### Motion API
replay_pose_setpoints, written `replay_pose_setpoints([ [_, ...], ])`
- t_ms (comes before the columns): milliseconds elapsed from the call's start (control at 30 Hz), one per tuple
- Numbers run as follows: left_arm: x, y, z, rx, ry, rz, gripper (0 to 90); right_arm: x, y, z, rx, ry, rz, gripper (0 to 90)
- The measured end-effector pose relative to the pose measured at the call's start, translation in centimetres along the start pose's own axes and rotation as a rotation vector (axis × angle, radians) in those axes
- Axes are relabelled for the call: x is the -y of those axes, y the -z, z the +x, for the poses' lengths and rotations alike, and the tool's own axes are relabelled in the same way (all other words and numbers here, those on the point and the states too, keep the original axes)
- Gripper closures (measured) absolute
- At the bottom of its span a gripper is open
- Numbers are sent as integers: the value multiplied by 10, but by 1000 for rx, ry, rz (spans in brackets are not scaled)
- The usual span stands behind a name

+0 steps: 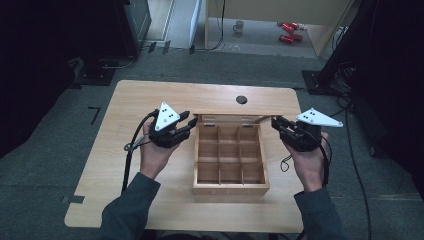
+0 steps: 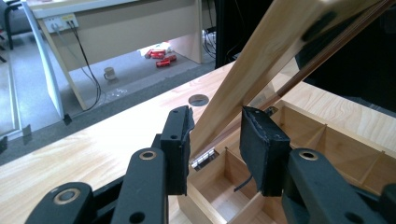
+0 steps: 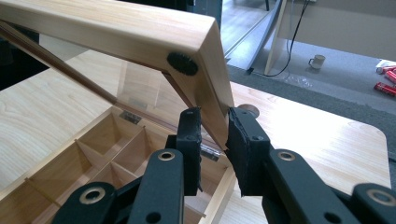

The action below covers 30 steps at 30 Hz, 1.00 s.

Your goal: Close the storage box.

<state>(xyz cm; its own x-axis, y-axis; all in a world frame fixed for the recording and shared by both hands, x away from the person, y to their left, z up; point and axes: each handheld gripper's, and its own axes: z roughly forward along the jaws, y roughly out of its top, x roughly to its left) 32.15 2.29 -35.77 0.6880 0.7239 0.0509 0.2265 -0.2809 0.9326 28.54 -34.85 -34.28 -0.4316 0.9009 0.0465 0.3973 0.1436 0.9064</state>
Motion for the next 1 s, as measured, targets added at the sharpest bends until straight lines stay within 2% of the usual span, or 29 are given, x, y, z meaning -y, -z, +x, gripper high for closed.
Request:
replay_pose_setpoints([
  [233,5,3,-3,4,-8,2,637,5,4,3,-2,-1,2,747],
  [733,17,11,-12,40,-14,2,625,22,14,9,-26,-29,1,727],
  [1000,22,16,-17,51,-18,5,624,27,24,14,-38,-19,-5,695],
])
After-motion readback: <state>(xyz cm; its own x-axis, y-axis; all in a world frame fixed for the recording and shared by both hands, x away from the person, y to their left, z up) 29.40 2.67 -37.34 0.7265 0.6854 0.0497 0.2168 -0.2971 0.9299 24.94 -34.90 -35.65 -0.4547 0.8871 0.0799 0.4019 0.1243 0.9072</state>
